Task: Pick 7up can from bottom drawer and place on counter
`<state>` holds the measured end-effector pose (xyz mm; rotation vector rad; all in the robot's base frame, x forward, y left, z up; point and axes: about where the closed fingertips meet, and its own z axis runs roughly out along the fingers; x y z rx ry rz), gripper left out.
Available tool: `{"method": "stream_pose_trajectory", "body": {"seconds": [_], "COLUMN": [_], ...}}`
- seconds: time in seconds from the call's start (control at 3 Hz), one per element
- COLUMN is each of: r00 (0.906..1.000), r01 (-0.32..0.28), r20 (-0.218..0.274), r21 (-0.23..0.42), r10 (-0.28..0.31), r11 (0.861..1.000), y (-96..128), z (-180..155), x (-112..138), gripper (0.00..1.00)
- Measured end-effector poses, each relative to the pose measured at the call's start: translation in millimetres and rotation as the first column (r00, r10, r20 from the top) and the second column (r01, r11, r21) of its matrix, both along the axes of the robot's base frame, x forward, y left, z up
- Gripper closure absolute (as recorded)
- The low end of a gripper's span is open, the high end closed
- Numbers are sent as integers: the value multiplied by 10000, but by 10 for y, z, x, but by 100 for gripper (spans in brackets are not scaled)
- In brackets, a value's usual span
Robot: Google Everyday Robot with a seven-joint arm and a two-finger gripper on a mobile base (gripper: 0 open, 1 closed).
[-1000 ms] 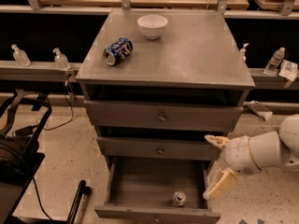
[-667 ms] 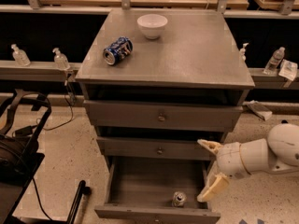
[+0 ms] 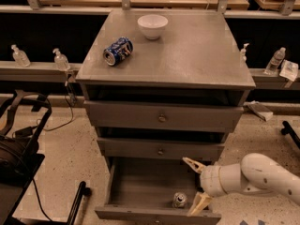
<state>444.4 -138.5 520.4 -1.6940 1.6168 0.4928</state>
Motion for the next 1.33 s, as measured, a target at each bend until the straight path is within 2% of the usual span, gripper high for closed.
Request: {"method": "stream_pose_trajectory", "body": {"seconds": [0.33,0.67,1.0,1.33], "r00": [9996,9996,9982,9919], "r01": [154,184,540,1108], "r20": [256,223,-252,-635], "r21": [-144,-116,137,139], "r10": [-150,-181,-536,-1097], "r11": [9998,9998,9984,9937], "y": [-9,-14,-62,-72], "z": [-80,-108,-481,-940], "x": [68,78,160,213], "gripper": [0,0,0,0]}}
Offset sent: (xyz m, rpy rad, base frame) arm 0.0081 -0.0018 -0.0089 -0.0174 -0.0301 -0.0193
